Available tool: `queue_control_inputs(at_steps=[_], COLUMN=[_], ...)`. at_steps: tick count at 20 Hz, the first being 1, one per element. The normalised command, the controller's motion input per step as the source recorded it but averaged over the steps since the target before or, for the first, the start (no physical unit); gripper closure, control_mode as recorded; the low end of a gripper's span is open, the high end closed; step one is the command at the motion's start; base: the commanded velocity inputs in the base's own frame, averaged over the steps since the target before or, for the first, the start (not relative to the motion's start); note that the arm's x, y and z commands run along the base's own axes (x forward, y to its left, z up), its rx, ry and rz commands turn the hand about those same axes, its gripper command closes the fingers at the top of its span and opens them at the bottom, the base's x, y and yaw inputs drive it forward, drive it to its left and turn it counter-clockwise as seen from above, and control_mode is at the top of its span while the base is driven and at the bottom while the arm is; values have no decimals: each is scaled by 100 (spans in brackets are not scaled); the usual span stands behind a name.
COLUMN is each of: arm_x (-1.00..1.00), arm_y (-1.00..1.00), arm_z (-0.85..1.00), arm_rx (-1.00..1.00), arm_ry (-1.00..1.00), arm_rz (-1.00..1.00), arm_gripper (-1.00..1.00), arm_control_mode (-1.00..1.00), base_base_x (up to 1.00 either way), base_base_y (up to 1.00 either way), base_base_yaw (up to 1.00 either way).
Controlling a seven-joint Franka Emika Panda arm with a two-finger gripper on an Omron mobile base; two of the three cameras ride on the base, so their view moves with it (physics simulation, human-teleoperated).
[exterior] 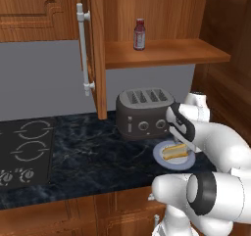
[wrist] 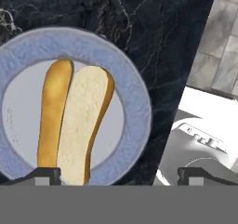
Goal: Move the hot dog bun to the plate on the dining table and place the condiment next to that plate. Then navigate to the fridge and take the sausage and place it on the plate as well.
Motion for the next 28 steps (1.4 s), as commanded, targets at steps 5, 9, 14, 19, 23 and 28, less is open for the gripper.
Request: queue_control_inputs(at_steps=[5, 9, 14, 19, 23, 28], arm_x=[2, 0, 5, 6, 3, 0], arm_y=[0, 0, 0, 0, 0, 0], arm_z=[-24, -22, -13, -1, -8, -13], arm_rx=[0, 0, 0, 0, 0, 0], arm_ry=[3, 1, 0, 0, 0, 0], arm_rz=[-2, -4, -6, -9, -8, -5], arm_gripper=[-100, -100, -100, -100, -100, -100], arm_control_mode=[-100, -100, -100, -100, -100, -100], base_base_x=[0, 0, 0, 0, 0, 0], base_base_y=[0, 0, 0, 0, 0, 0], base_base_yaw=[0, 0, 0, 0, 0, 0])
